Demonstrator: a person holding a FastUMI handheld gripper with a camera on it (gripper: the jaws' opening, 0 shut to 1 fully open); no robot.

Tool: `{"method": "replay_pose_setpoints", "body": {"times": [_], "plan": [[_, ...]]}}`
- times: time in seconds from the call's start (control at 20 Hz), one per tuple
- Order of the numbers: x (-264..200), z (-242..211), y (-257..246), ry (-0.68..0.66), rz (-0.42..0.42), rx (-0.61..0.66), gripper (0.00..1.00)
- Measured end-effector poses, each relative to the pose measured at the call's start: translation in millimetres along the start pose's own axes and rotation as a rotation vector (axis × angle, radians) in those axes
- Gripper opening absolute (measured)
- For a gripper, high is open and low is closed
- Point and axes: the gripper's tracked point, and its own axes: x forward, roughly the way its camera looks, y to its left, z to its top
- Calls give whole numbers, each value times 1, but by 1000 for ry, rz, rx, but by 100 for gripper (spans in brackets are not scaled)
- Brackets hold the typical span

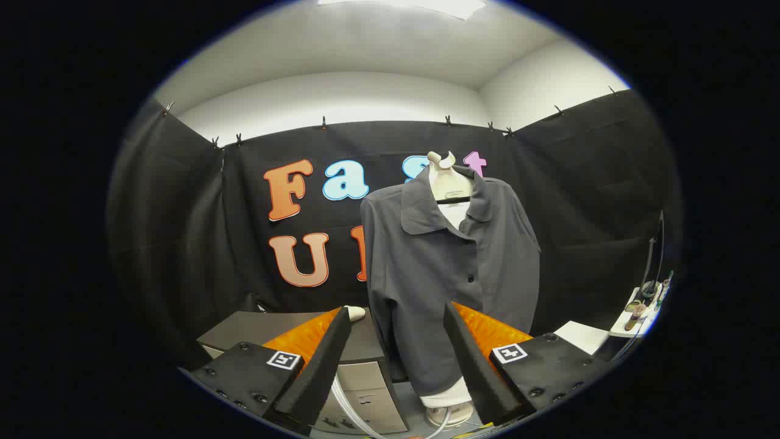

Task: Iron the clothes twice with a garment steamer, once on the left side and once on the right side.

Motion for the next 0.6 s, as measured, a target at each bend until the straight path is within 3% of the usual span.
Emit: {"method": "replay_pose_setpoints", "body": {"times": [0.6], "plan": [[-5,14,4,-27,13,-43,98]]}}
